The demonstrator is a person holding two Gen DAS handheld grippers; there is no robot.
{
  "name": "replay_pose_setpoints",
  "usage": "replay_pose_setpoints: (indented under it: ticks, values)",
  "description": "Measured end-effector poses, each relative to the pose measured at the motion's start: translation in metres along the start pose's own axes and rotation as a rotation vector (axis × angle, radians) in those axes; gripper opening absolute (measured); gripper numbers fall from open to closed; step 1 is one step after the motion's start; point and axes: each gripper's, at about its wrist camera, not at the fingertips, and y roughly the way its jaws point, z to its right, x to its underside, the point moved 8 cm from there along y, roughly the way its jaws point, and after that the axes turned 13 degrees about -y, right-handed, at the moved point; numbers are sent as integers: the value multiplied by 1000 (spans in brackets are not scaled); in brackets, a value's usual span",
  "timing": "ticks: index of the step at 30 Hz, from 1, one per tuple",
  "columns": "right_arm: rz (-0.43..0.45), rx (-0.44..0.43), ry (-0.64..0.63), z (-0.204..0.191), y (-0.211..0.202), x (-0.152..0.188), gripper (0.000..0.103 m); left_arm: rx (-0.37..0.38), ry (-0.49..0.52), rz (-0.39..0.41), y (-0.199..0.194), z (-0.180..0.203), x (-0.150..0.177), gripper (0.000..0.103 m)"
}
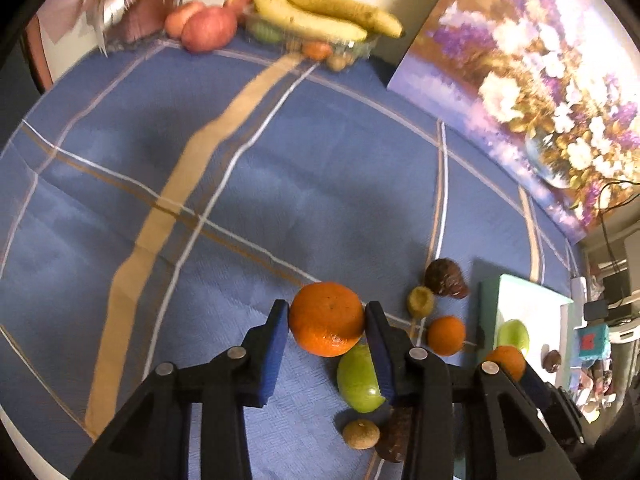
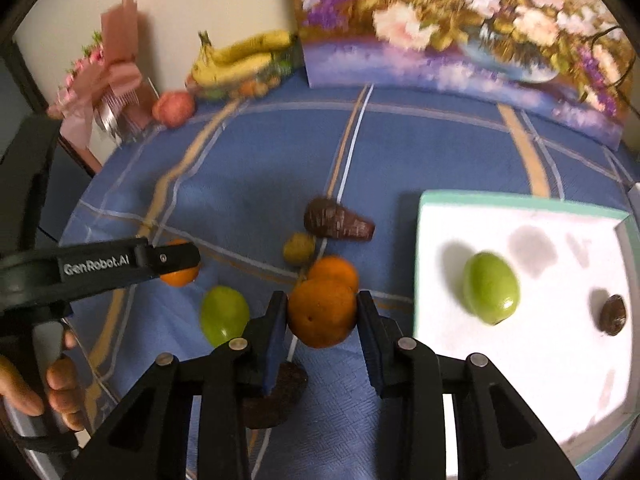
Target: Organize fruits
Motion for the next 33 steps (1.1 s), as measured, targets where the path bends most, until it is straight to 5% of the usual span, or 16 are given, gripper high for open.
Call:
replay_pose_setpoints:
  ticks: [23,33]
  values:
    - [78,27,142,39,-44,-5,36,41,131,95,-46,54,17,41]
    - [59,139,321,119,-64,27,36,70,273,61,-41,110,60,41]
